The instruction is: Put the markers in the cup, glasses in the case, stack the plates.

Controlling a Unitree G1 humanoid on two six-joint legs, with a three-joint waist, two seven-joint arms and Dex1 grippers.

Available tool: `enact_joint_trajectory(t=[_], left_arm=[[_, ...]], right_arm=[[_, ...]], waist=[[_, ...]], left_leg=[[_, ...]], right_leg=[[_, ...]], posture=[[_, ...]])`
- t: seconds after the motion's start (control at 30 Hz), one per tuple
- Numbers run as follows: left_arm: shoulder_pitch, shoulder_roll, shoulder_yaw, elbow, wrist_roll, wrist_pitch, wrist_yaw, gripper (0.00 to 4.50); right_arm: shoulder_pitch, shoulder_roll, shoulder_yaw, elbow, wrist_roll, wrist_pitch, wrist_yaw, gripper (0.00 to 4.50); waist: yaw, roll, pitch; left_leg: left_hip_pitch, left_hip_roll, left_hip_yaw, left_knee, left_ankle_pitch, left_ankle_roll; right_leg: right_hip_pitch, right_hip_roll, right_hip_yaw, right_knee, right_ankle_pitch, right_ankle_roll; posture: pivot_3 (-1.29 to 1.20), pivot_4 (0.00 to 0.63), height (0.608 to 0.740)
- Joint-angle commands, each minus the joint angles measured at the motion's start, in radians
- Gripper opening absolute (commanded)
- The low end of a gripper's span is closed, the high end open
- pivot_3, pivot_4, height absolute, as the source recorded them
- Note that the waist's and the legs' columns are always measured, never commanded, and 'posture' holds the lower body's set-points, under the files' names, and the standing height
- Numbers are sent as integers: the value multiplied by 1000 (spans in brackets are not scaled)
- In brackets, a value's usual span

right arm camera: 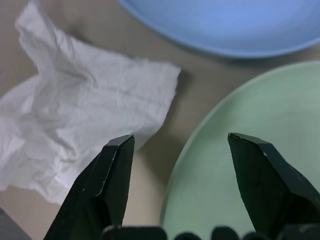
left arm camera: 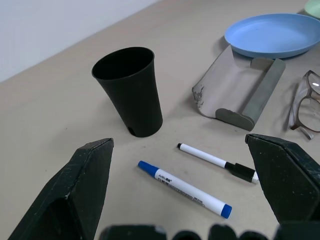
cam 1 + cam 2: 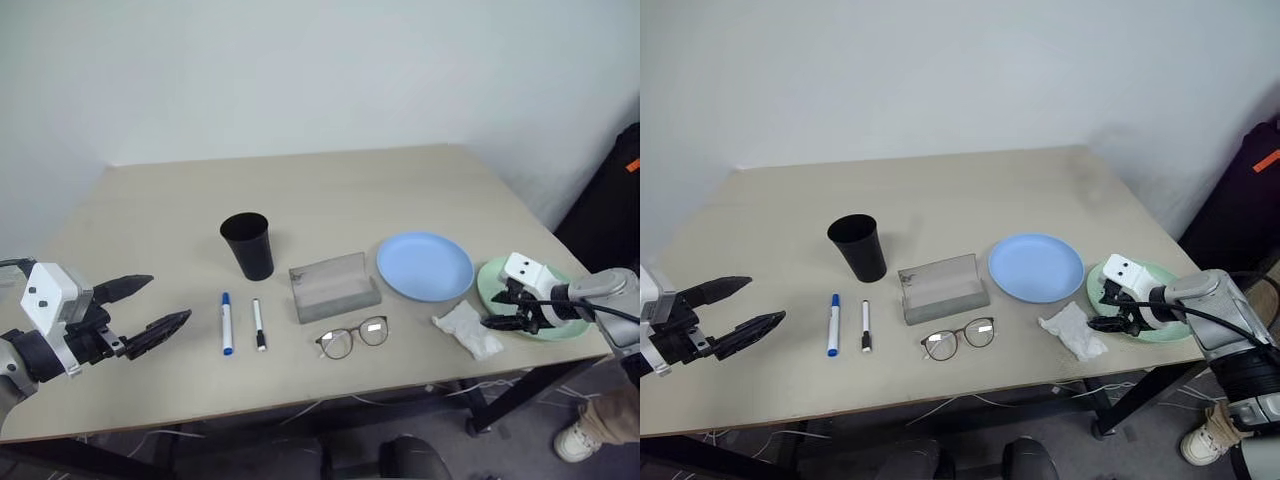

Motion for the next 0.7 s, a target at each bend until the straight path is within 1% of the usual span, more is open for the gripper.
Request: enact_joint_trajectory(t=[0.03, 0.1, 0.13, 0.2, 0.23, 0.33, 0.43, 0.57, 0.67, 0.7], left_arm=[[-4, 6, 24, -25, -1, -17, 7, 4500], [-5, 7, 25, -25, 0, -18, 9, 4500], [-5, 7, 26, -26, 0, -18, 10, 4500], [-5, 6, 25, -27, 0, -18, 13, 4500], [-5, 5, 24, -30, 0, -18, 15, 4500], [-6, 2, 22, -34, -1, -18, 20, 4500], [-7, 2, 19, -34, -2, -18, 22, 4500], [-12, 2, 14, -35, -4, -17, 26, 4500], [-10, -2, 13, -39, -4, -17, 30, 4500], [-10, -2, 13, -40, -4, -15, 31, 4500]], right_arm=[[-47, 13, 1, 3, -23, -12, -18, 2005], [-68, 23, 7, 30, -39, -22, -33, 1278], [-78, 27, 9, 43, -45, -27, -39, 967], [-93, 34, 13, 63, -56, -38, -43, 280], [-101, 36, 17, 74, -63, -44, -43, 36], [-131, 45, 26, 110, -89, -71, -52, 36], [-156, 49, 39, 142, -116, -123, -55, 36], [-236, 81, 50, 215, -163, -149, -108, 36], [-310, 114, 57, 271, -193, -227, -158, 36], [-331, 126, 55, 286, -195, -249, -165, 36]], waist=[[-8, 2, 0], [-14, 6, 2], [-16, 6, 2], [-16, 6, 2], [-16, 5, 1], [-20, 5, 1], [-21, 5, 1], [-32, 6, 2], [-37, 6, 2], [-38, 6, 2]], left_leg=[[0, 3, 1, 0, 0, 0], [-6, 9, 3, 5, -1, 3], [-9, 12, 5, 4, -2, 3], [-10, 17, 10, 6, -3, 6], [-9, 20, 11, 5, -3, 7], [-11, 28, 20, 5, -4, 7], [-12, 32, 26, 3, -4, 7], [-11, 33, 34, 1, -4, 7], [-9, 34, 36, 1, -4, 6], [-9, 34, 38, 2, -4, 6]], right_leg=[[2, 0, -5, -6, 0, 0], [4, 0, -13, -16, 1, 2], [4, -1, -17, -23, 1, 2], [5, -4, -24, -30, 3, 4], [6, -4, -26, -35, 3, 4], [5, -4, -27, -39, 3, 4], [-1, -5, -27, -38, 3, 4], [-7, -4, -30, -37, 5, 3], [-8, -3, -30, -37, 7, 1], [-9, -3, -30, -37, 13, -3]], posture=[[0, 0, 737], [0, 0, 737], [0, 0, 737], [0, 0, 737], [0, 0, 737], [0, 0, 737], [0, 0, 737], [0, 0, 737], [0, 0, 737], [0, 0, 737]])
